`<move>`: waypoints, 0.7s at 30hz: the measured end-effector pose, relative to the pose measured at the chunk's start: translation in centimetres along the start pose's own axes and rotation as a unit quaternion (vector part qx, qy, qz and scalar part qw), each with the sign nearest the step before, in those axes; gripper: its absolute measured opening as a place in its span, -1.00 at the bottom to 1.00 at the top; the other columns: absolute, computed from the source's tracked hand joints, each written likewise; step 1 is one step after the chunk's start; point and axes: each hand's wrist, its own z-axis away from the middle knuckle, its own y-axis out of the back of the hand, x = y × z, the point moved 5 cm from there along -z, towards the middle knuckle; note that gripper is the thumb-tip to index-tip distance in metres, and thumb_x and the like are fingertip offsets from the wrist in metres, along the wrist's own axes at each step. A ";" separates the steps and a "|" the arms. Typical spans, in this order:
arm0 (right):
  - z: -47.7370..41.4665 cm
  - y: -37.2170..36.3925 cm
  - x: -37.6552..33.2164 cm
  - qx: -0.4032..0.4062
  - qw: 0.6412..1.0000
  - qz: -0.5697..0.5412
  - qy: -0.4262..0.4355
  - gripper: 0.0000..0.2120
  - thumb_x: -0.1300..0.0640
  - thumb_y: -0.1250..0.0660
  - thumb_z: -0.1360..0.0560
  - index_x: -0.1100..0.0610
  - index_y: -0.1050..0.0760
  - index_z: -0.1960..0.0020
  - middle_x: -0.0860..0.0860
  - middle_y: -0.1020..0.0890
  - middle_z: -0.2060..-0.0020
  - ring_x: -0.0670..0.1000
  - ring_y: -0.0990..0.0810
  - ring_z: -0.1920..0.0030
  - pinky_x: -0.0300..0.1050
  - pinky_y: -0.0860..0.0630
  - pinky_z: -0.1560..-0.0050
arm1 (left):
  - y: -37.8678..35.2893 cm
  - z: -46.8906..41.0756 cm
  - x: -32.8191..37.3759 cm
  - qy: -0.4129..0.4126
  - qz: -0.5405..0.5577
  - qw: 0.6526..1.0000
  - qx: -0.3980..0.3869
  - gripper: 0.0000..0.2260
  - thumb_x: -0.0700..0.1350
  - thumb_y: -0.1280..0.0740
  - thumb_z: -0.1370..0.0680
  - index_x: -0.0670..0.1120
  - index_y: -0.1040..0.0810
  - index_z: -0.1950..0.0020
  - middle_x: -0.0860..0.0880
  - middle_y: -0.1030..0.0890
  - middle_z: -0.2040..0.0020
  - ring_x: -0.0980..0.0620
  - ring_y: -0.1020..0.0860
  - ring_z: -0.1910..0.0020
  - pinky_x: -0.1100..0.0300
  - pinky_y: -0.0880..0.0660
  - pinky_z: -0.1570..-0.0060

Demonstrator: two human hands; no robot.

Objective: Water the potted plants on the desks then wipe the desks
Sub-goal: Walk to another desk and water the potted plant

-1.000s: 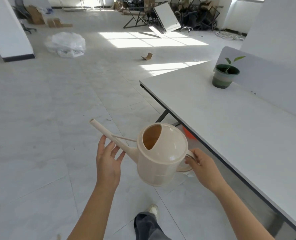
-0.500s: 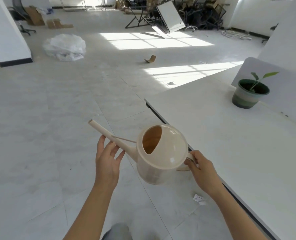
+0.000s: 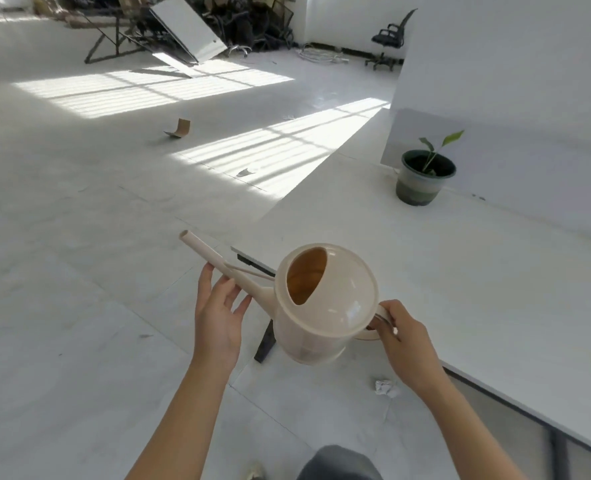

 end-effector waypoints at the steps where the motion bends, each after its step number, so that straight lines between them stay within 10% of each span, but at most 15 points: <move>1: -0.1 0.0 0.0 0.010 1.000 -0.002 -0.014 -0.90 0.19 -0.15 -0.56 0.21 -0.40 0.06 0.22 -0.61 0.17 0.22 -0.52 0.13 -0.12 -0.33 0.28 | -0.5 -0.8 -0.1 0.008 -0.003 1.000 -0.016 -0.57 -0.21 -0.15 -0.59 0.06 -0.21 -0.44 0.04 -0.57 -0.04 0.04 -0.55 -0.06 -0.06 -0.40 -0.25; 21: -9.7 13.0 10.5 0.125 0.978 -0.057 -0.156 -0.78 0.25 -0.20 -0.53 -0.05 -0.38 0.18 0.00 -0.63 0.26 0.07 -0.60 0.10 -0.03 -0.46 0.09 | -23.3 -11.9 -12.1 0.095 -0.094 0.970 -0.206 -0.63 -0.22 -0.16 -0.57 0.14 -0.33 -0.31 0.03 -0.59 -0.02 -0.04 -0.52 -0.09 0.11 -0.44 -0.11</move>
